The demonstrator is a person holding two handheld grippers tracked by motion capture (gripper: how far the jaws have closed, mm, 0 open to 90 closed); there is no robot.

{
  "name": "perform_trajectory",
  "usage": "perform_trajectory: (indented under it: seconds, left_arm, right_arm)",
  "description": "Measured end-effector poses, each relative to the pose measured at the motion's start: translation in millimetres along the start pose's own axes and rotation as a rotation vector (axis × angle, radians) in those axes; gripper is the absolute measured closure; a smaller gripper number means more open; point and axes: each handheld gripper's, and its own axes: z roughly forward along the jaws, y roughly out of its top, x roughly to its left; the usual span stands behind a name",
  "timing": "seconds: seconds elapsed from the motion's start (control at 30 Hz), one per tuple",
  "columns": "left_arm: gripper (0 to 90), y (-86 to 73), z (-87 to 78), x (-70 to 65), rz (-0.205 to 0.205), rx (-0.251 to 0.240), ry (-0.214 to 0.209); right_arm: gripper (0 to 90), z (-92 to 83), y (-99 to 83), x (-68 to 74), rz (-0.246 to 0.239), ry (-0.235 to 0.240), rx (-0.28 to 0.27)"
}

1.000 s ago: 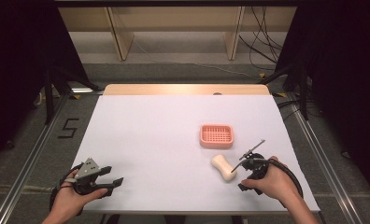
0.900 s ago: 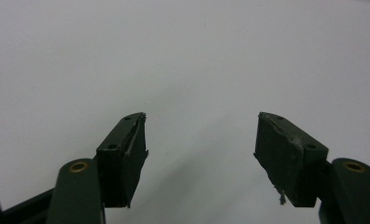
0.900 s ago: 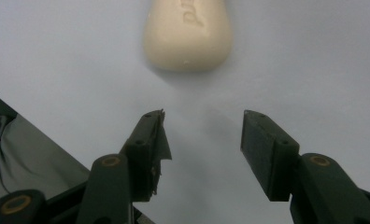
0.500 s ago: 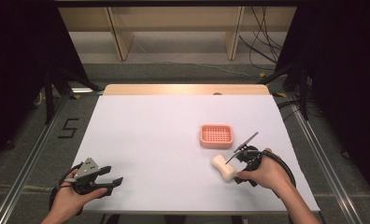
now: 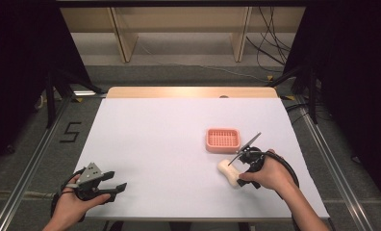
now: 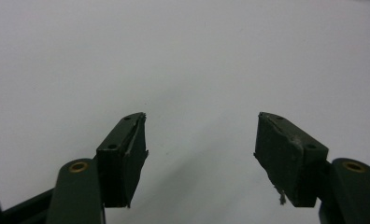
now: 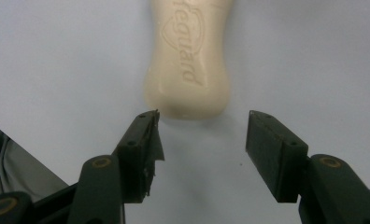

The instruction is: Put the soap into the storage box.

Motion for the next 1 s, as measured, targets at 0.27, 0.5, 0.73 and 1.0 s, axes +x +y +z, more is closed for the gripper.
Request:
perform_trajectory:
  seconds: [0.27,0.5,0.73,1.0]
  left_arm:
    - [33.4,0.3,-0.5,0.1,0.001,0.008,-0.003]
    - [33.3,0.3,-0.3,-0.7,-0.007,0.002,-0.005]
    - [33.4,0.4,-0.4,-0.5,-0.008,0.002,-0.005]
    - [33.3,0.7,-0.8,-0.3,-0.008,0.006,-0.009]
  right_arm:
    - [44.9,-0.4,10.0,0.4,-0.015,-0.001,0.011]
    - [44.6,-1.7,18.7,1.9,-0.016,-0.007,0.018]
    - [44.5,-0.7,24.3,0.9,-0.047,-0.007,0.010]
    - [44.2,-0.2,31.9,3.5,-0.040,-0.008,0.025]
